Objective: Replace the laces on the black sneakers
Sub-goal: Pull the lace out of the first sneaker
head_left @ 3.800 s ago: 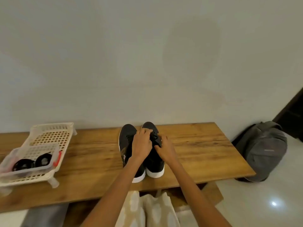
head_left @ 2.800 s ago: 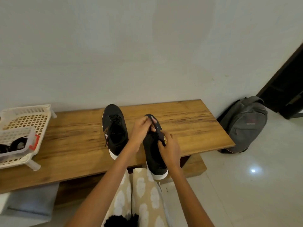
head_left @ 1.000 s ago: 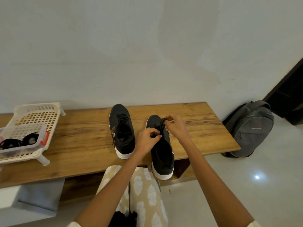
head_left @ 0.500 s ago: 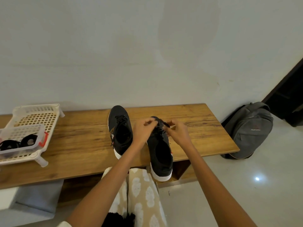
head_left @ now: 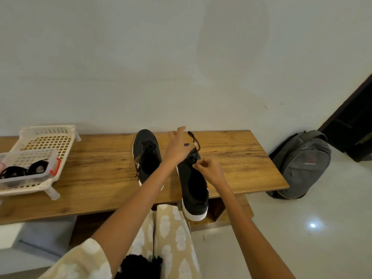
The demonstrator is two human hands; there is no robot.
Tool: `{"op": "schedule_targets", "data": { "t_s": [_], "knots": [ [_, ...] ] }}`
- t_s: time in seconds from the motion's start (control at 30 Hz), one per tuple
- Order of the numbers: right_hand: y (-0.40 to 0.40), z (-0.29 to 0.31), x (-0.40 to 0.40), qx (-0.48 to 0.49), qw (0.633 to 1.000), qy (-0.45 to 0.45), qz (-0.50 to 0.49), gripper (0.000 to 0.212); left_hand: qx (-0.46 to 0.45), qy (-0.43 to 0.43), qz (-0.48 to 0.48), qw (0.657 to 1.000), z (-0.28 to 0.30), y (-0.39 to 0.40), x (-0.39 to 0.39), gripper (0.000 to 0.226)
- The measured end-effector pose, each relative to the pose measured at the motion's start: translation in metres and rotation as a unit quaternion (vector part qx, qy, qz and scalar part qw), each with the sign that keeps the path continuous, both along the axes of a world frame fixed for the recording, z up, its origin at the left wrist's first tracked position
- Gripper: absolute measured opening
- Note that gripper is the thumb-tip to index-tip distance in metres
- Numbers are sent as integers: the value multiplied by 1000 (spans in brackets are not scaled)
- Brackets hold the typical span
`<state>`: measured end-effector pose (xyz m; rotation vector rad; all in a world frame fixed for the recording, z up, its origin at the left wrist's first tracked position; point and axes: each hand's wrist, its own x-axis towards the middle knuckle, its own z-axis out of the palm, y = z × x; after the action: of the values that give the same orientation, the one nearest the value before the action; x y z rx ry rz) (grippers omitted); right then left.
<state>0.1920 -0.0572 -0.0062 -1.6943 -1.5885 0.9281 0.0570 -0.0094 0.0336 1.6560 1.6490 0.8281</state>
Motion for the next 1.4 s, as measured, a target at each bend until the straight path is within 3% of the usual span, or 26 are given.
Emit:
{"op": "schedule_targets", "data": {
  "t_s": [0.07, 0.13, 0.2, 0.3, 0.4, 0.5, 0.63, 0.73, 0.77, 0.87, 0.93, 1.07, 1.17, 1.2, 1.23, 1.27, 1.33, 1.4],
  "knots": [
    [2, -1, 0, -26, 998, 64, -10, 19, 107, 122, 11, 987, -20, -12, -5, 63],
    [1, -1, 0, -66, 990, 128, -4, 25, 176, 138, 17, 974, -37, -27, -11, 44],
    [0, -4, 1, -93, 977, 190, -2, 23, 138, 45, -25, 989, -51, -37, -11, 23],
    [-3, -7, 1, -119, 949, 289, -23, 22, 15, -66, -85, 994, -60, -41, -8, 24],
    [-7, -15, 1, -126, 921, 368, -33, 20, -7, -120, -71, 990, -59, -38, -4, 22],
    [-8, -21, 3, -107, 913, 394, 17, 9, -21, -158, -69, 985, -61, -36, -2, 14],
    [-7, -16, 2, -82, 887, 454, 0, 18, -53, -184, -69, 979, -67, -34, -6, 7],
    [7, -5, 8, -39, 831, 554, -39, 30, -124, -299, -37, 946, -68, -36, -11, 15],
    [12, 2, 8, -37, 829, 557, -39, 26, -133, -322, -37, 937, -68, -36, -11, 17],
    [26, 18, 11, -71, 871, 485, -36, 25, -138, -386, -38, 911, -67, -41, -8, 20],
    [32, 29, 17, -89, 865, 492, -33, 24, -143, -470, -27, 871, -63, -42, -8, 18],
    [38, 51, 36, -30, 790, 607, -80, 16, -128, -622, 37, 771, -40, -31, -14, 15],
    [41, 63, 49, 63, 700, 695, -151, 10, -114, -673, 154, 714, -28, -16, -23, 27],
    [43, 64, 54, 84, 683, 706, -168, 16, -110, -662, 186, 718, -27, -12, -26, 27],
    [44, 62, 58, 86, 690, 696, -178, 24, -107, -622, 209, 747, -26, -9, -29, 23],
    [45, 60, 60, 72, 724, 661, -182, 29, -107, -557, 216, 795, -25, -8, -31, 18],
    [45, 48, 57, 19, 826, 540, -159, 31, -104, -403, 171, 893, -23, -11, -29, 20],
    [46, 33, 49, -29, 887, 443, -131, 31, -80, -255, 90, 960, -27, -12, -24, 24]
  ]
}}
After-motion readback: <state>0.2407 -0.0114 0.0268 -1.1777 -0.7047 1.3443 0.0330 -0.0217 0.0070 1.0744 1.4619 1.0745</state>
